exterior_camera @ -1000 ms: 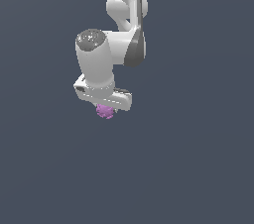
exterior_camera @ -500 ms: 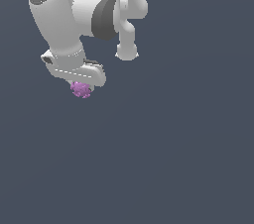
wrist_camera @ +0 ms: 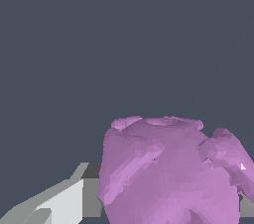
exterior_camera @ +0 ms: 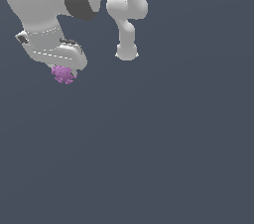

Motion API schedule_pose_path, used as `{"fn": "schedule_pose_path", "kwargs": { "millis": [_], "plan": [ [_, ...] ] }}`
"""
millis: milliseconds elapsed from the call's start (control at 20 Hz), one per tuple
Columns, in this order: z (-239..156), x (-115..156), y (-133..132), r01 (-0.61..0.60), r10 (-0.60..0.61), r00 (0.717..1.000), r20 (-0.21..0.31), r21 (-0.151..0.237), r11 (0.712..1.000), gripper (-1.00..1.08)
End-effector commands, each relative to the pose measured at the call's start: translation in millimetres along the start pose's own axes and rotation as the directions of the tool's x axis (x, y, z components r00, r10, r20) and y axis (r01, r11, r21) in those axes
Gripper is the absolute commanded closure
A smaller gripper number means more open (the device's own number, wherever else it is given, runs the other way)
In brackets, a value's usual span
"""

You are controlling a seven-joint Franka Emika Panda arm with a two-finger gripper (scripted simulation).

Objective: Pick up the object and move it to a goal position.

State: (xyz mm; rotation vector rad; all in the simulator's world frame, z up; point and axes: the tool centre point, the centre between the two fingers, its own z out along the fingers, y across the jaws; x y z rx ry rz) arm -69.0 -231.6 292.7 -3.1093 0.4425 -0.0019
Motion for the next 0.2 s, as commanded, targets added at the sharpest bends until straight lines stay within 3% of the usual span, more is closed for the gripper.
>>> {"fn": "schedule_pose_path", "kwargs": {
  "millis": [0,150],
  "plan": [
    [-4.2,-0.7,5.4,0.002,-0.002,1.0,0.001,-0.001,1.0,1.08],
    [-4.3,0.4,5.5,0.002,-0.002,1.0,0.001,-0.001,1.0,1.08]
  ]
}}
